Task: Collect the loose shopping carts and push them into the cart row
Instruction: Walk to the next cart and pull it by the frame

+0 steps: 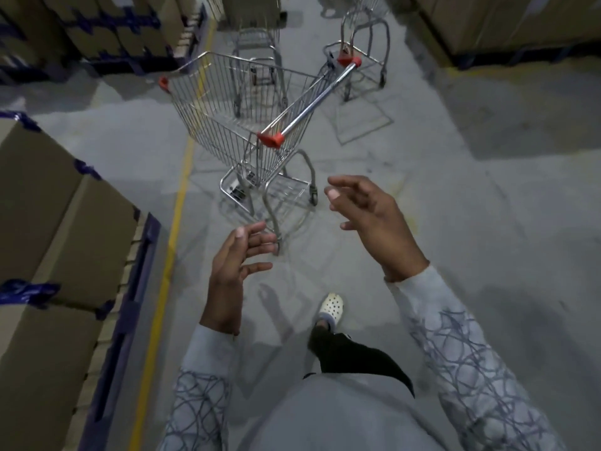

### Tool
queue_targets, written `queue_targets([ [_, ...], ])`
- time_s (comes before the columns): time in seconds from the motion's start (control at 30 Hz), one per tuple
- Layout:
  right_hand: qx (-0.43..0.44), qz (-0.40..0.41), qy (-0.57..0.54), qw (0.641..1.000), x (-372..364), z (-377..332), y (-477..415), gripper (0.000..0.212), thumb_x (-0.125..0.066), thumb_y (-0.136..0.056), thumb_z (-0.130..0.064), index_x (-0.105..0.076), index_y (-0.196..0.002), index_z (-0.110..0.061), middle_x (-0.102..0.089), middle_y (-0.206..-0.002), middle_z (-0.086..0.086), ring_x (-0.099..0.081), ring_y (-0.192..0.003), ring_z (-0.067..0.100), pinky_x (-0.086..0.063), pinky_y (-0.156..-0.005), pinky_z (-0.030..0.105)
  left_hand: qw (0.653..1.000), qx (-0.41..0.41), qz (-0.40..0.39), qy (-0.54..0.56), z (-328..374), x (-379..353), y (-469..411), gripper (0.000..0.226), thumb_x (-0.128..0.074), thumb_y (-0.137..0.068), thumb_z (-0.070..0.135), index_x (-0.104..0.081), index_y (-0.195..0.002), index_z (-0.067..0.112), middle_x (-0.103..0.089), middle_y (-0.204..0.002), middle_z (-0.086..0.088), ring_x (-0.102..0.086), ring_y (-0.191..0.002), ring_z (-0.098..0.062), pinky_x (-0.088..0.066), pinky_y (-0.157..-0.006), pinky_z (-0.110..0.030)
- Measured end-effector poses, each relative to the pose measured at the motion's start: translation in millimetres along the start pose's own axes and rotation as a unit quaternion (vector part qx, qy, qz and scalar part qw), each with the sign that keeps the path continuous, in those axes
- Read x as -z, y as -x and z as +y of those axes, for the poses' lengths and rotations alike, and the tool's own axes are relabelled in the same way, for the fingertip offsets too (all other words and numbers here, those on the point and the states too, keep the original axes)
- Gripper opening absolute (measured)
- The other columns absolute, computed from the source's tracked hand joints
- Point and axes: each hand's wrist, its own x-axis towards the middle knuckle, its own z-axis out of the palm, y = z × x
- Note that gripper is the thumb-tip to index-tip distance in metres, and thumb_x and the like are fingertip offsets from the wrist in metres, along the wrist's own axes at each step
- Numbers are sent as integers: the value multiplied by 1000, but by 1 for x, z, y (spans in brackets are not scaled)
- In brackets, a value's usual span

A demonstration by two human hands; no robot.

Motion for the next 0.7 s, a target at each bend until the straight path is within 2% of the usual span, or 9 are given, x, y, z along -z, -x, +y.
queue_targets([
  [0.1,71,-17,21,997,12,-39,-46,28,-66,-94,-33,-65,-121,-26,-71,-118,-8,-65,-109,7,-51,-86,29,999,28,12,-11,-12,-16,-64,62,-47,-90,58,-64,-122,8,-72,-109,-15,-68,-96,-25,-54,-79,-42],
  [0.2,119,-20,21,992,26,-77,-89,30,-65,-96,-33,-62,-125,-27,-68,-123,-9,-63,-114,8,-54,-89,37,997,70,27,-30,-25,-33,-123,50,-46,-88,51,-68,-113,14,-73,-98,-7,-66,-89,-20,-49,-76,-38],
  [0.33,176,-30,7,984,47,-108,-141,33,-63,-98,-26,-59,-131,-22,-65,-129,-10,-62,-117,10,-54,-92,35,988,135,34,-61,-41,-56,-192,49,-46,-82,55,-69,-108,19,-74,-94,-3,-64,-92,-26,-47,-77,-39],
  [0.4,176,-30,10,984,57,-112,-168,35,-62,-97,-25,-58,-132,-22,-64,-130,-11,-62,-117,10,-53,-91,30,987,150,36,-56,-42,-69,-215,49,-47,-83,53,-68,-109,17,-74,-95,-5,-65,-90,-27,-48,-78,-39],
  [0.5,150,-17,8,989,72,-103,-210,35,-62,-96,-28,-58,-131,-23,-64,-130,-11,-62,-118,11,-52,-89,27,987,144,41,-50,-45,-92,-244,40,-52,-97,45,-68,-113,12,-73,-104,-15,-67,-93,-31,-49,-79,-42],
  [0.63,113,16,3,993,88,-77,-272,31,-64,-96,-27,-61,-126,-26,-66,-127,-11,-63,-114,11,-53,-85,29,989,144,17,-40,-42,-123,-297,56,-48,-87,49,-67,-116,6,-72,-106,-19,-66,-94,-30,-51,-73,-35],
  [0.7,92,29,3,995,95,-59,-309,30,-65,-94,-29,-62,-124,-26,-68,-124,-12,-64,-112,9,-55,-81,27,991,132,5,-34,-35,-137,-329,57,-47,-86,48,-66,-117,5,-72,-105,-20,-66,-93,-29,-50,-75,-37],
])
